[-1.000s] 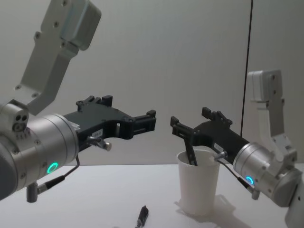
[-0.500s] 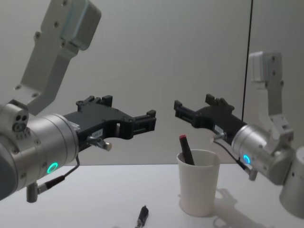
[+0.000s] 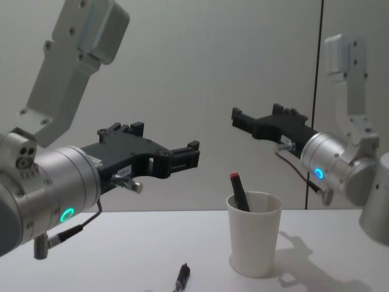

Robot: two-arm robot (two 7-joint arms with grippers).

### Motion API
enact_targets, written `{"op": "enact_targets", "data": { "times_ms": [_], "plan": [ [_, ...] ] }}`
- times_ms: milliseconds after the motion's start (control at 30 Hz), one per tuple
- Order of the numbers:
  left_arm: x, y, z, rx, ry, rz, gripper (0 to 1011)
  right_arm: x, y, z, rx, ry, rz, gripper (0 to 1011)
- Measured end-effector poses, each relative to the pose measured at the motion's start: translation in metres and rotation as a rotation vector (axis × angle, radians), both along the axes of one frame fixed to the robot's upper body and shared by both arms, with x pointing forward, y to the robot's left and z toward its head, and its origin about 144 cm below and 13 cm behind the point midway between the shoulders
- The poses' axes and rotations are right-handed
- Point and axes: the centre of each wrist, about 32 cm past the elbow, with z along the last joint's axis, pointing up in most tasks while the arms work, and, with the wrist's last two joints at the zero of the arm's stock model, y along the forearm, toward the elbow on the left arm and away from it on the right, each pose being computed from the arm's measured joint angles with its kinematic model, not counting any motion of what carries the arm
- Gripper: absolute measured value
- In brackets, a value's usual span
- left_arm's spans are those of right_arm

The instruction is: Place the pen into the pen holder.

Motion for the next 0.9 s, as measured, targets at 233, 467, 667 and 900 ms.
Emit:
{"op": "enact_targets", "data": {
  "times_ms": [233,467,667,900],
  "plan": [
    [0.0,0.0,0.0,0.0,0.0,0.0,1004,-0.013,-0.006,0.014,0.024,0.036,-0.028,1002],
    [0.0,0.0,0.0,0.0,0.0,0.0,1004,-0.027,-0.013,0.023,0.041,0.056,-0.056,1001],
    [0.0,0.0,0.0,0.0,0.0,0.0,1004,-0.045,-0.023,0.029,0.056,0.091,-0.102,1001],
    [0.0,0.0,0.0,0.0,0.0,0.0,1004,-0.066,-0.035,0.032,0.068,0.129,-0.148,1001]
  ]
}}
